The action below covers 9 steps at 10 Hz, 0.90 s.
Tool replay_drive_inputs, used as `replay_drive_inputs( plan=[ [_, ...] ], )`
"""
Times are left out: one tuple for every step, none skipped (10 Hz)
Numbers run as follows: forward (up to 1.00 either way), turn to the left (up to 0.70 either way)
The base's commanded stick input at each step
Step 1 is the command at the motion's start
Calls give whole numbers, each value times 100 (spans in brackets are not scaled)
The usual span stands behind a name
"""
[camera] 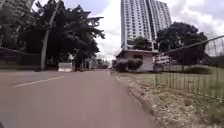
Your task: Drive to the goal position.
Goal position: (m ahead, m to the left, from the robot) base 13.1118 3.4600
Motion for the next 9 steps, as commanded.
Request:
replay_drive_inputs(
  plan=[
    [70, 0],
    [70, 0],
    [70, 0],
    [70, 0],
    [70, 0],
    [70, 0],
    [70, 0],
    [70, 0],
    [70, 0]
  ],
)
